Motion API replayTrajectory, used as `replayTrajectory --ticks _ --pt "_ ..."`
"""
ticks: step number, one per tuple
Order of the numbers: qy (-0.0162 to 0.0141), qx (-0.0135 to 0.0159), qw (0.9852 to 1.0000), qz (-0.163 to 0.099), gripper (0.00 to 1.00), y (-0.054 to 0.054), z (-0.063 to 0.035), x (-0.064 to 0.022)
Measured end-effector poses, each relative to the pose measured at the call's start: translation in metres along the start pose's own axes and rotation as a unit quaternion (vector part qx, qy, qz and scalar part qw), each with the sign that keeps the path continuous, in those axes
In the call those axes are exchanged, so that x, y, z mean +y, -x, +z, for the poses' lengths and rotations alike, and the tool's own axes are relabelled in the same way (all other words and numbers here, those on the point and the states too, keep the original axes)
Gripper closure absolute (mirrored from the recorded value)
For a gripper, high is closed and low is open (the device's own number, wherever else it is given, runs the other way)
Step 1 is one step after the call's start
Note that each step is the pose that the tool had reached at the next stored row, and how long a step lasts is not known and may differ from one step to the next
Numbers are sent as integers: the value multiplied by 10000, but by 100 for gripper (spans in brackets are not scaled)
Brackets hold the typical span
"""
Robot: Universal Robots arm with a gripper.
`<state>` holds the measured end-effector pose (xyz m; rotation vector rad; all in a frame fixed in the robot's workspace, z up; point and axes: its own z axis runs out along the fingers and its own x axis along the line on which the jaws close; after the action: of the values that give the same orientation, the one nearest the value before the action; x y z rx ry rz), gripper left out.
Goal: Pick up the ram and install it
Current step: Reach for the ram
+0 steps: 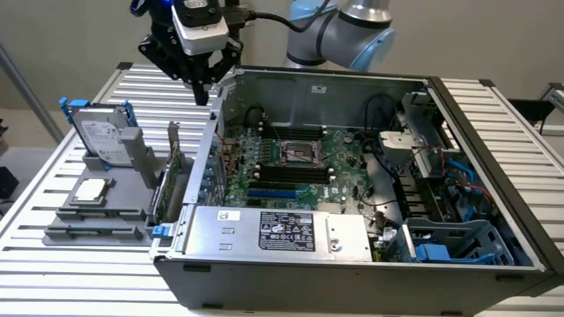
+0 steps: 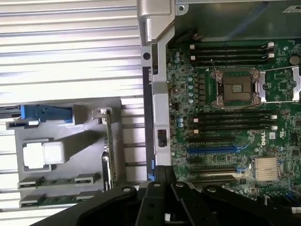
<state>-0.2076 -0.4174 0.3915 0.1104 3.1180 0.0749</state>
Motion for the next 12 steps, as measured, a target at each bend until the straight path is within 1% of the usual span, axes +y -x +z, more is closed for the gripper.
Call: replayTrajectory --ticks 12 --pt "0 0 10000 0 89 -540 21 -98"
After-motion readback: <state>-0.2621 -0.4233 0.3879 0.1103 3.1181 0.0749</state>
